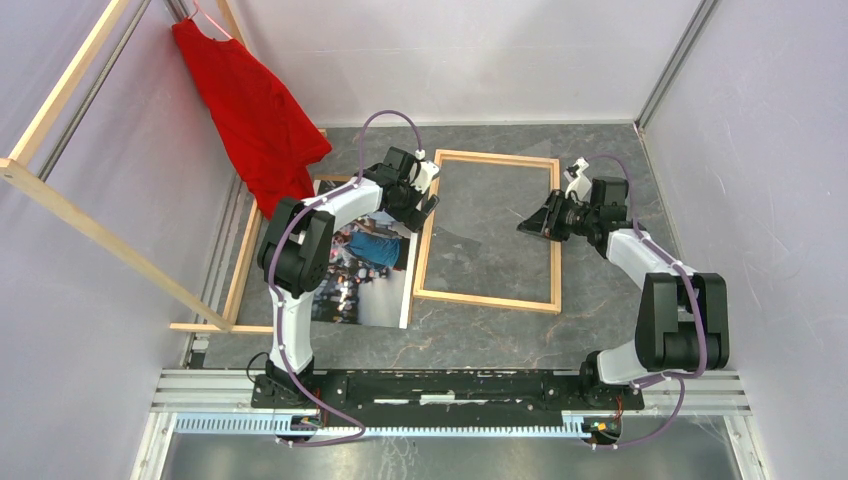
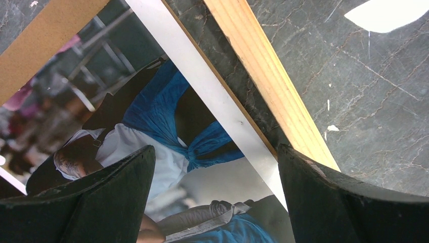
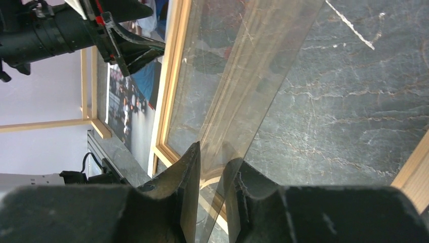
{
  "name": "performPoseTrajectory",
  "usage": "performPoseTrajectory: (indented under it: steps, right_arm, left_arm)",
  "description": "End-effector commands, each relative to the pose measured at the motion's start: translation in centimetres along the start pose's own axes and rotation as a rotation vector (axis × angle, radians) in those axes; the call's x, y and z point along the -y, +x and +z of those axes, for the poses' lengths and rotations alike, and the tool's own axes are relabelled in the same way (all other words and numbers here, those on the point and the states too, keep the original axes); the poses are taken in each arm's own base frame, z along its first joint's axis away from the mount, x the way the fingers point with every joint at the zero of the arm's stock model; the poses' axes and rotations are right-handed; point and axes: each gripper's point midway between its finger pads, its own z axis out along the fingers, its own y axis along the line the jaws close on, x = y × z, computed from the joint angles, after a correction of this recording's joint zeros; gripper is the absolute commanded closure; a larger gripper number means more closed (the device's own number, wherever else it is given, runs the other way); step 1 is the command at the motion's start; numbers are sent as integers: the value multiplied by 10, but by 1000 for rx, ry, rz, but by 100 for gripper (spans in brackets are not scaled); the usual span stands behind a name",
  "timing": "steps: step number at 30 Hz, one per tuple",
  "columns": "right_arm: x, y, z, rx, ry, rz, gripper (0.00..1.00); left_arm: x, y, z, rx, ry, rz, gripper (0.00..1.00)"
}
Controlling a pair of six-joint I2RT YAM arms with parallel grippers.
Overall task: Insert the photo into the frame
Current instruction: Place the photo frame item in the photo frame.
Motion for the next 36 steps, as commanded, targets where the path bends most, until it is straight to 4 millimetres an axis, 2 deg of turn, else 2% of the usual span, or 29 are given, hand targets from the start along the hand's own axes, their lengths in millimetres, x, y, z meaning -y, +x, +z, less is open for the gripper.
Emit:
performPoseTrajectory:
  steps: [1,5,8,17,23,33,36]
  right_arm:
    - [-28,-18,-5,75,-90,-90,72]
    - [-32,-19,-6,84,-104,-102,72]
    - [-44,-15,-3,78,-135,-133,72]
    - [-61,-15,-8,114,-203,-203,72]
    - [-65,-14,-9,118,-224,-223,73]
    - [-36,-11,6,88,-117,-167,70]
    - [-22,-9,10,66,-36,-193,58]
  left_arm:
    - [-1,-13,-9,37,-8,-15,4]
    - [-1,-12,-9,34,-9,-13,4]
    - [-1,-11,-9,34,-10,-12,4]
    - [-2,-11,-10,34,-12,-9,4]
    - [-2,-11,-9,33,-15,-8,4]
    - [-2,-10,-9,30,-17,-6,4]
    - [-2,-9,-8,30,-16,-6,4]
